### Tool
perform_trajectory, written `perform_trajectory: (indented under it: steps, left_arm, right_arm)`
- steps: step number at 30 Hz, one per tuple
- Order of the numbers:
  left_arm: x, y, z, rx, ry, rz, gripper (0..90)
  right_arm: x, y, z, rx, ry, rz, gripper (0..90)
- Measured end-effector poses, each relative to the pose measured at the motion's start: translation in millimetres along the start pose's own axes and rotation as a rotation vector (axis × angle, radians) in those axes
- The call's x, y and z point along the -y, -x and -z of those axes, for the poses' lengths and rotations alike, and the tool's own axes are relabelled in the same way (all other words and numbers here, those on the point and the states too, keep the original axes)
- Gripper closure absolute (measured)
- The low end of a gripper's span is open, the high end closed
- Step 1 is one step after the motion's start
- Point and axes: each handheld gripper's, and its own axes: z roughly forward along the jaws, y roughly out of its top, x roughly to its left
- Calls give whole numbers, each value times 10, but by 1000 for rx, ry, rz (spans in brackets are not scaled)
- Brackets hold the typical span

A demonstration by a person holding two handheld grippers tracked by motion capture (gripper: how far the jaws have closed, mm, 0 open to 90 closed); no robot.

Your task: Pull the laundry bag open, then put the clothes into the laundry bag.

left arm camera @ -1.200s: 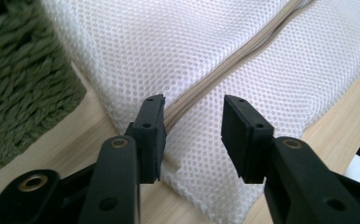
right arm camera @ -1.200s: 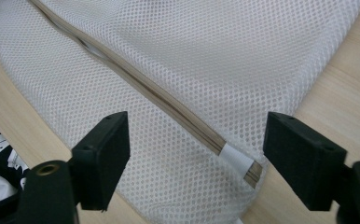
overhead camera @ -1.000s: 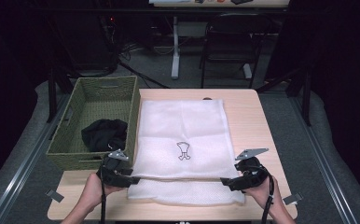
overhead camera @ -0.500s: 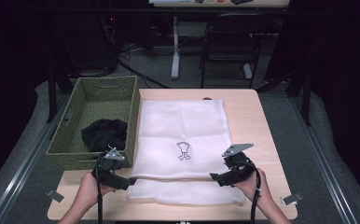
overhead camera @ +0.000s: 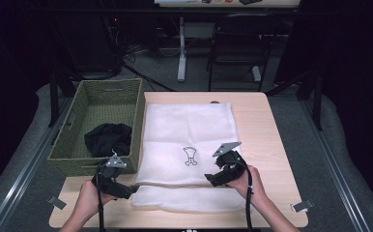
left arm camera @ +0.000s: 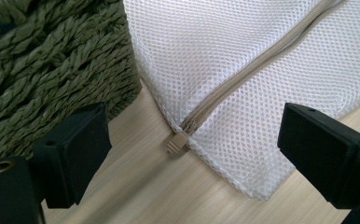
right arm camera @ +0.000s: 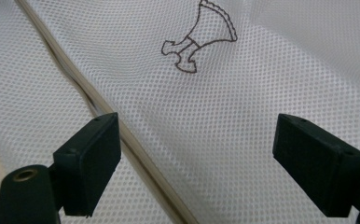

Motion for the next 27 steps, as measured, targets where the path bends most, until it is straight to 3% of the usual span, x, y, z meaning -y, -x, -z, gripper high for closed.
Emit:
perform_trajectory:
  steps: [6, 12, 27]
  left_arm:
    - [7, -19, -4, -8, -2, -3, 92]
    - [13, -22, 3, -25, -3, -22, 92]
    - [17, -59, 1, -26, 10, -23, 70]
  right_arm:
    - [-110, -28, -170, -14, -20, 27, 149]
    - [-60, -32, -237, -41, -19, 10, 158]
    - [-16, -108, -420, -70, -80, 49, 191]
